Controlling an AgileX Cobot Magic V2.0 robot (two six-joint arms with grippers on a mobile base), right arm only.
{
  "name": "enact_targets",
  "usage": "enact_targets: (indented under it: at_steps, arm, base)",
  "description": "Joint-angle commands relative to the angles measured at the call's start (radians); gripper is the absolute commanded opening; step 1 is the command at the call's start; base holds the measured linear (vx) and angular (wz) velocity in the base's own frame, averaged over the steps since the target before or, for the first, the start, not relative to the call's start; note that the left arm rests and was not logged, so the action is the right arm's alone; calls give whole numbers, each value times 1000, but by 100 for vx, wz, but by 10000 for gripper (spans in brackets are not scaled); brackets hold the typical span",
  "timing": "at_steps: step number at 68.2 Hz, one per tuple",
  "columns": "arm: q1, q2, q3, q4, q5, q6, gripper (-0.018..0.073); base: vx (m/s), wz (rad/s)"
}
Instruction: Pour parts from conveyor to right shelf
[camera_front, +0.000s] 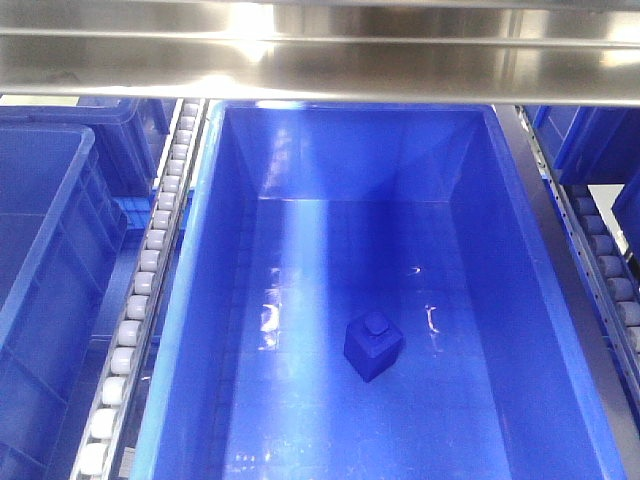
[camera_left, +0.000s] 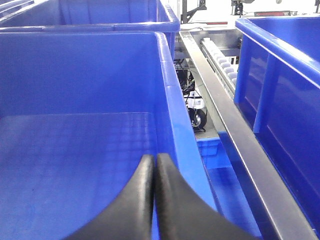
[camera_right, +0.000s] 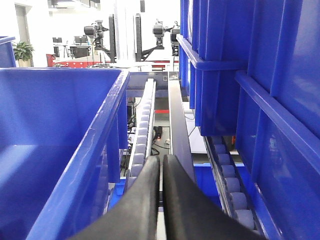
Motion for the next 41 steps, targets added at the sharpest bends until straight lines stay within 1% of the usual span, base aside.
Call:
enact_targets:
  at_steps: [1, 41]
  arm:
    - [-3, -18, 0, -10, -74, -4, -10]
    - [-3, -18, 0, -10, -74, -4, -10]
  base:
    - [0, 0]
    - [0, 0]
